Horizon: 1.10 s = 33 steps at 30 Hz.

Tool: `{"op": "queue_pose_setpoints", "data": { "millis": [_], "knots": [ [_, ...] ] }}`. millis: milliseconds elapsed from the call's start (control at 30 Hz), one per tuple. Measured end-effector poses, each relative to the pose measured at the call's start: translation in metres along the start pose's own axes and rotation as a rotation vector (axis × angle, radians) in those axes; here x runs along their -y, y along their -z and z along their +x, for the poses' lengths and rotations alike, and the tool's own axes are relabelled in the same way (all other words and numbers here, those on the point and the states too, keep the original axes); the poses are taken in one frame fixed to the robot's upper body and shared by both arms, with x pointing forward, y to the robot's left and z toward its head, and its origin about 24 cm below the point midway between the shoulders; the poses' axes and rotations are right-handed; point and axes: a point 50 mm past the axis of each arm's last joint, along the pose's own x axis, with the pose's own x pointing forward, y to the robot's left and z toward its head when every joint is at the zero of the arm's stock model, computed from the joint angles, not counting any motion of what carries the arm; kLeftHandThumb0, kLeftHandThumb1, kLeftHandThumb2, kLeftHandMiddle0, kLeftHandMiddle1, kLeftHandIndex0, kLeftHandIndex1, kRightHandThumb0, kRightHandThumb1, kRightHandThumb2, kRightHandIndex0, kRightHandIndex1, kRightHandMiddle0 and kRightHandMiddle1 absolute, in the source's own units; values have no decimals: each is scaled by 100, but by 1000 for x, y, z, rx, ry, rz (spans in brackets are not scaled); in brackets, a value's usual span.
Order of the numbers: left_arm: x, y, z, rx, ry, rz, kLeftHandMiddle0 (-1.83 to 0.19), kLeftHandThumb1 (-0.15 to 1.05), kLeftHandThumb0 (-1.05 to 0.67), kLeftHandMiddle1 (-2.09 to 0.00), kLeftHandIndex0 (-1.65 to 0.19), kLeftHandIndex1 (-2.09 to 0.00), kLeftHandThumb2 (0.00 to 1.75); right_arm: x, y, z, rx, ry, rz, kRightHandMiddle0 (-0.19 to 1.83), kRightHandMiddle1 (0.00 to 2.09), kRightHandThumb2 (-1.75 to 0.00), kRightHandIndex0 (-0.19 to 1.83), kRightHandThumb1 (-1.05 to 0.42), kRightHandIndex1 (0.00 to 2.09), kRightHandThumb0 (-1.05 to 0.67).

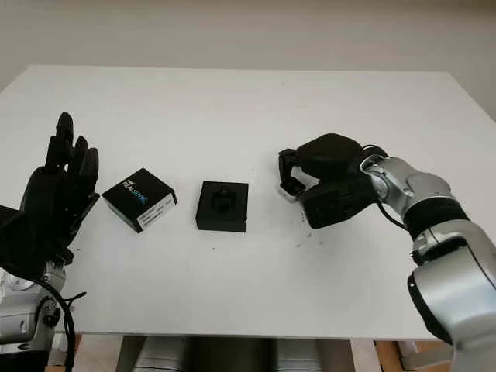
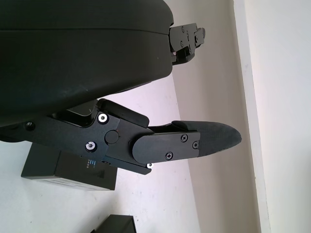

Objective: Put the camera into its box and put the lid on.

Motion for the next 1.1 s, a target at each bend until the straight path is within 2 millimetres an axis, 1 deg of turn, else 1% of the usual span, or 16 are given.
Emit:
{"op": "queue_pose_setpoints", "data": {
  "millis": [267, 467, 533, 633, 733, 867, 1100],
  "knots": [
    [0, 0, 0, 1, -7, 5, 13, 105, -68, -6, 14, -6, 50, -1, 2, -1, -8, -13, 35, 11, 141, -6, 58, -95, 10, -30],
    [0, -1, 0, 3, -3, 0, 14, 105, -69, -5, 15, -5, 48, 0, 3, -1, -14, -10, 81, 12, 144, -6, 58, -96, 10, -29],
    [0, -1, 0, 4, -2, -2, 15, 105, -69, -5, 15, -5, 48, 1, 4, -1, -24, -7, 122, 12, 147, -6, 57, -96, 10, -29],
    [0, -1, 0, 5, -1, -3, 15, 105, -68, -5, 16, -5, 48, 0, 5, -2, -25, 11, 191, 12, 159, -6, 61, -98, 12, -30],
    [0, -1, 0, 5, -1, -4, 15, 105, -68, -5, 16, -5, 48, -2, 5, -3, -28, 26, 229, 15, 166, -6, 62, -99, 13, -32],
    [0, -1, 0, 5, 0, -5, 15, 105, -70, -5, 16, -5, 46, -5, 5, -1, -46, 52, 308, 20, 178, -5, 56, -98, 10, -34],
    [0, -1, 0, 6, 8, -8, 15, 105, -68, -5, 16, -5, 45, -8, 7, 0, -73, 62, 391, 22, 182, -5, 50, -95, 7, -36]
  ]
}}
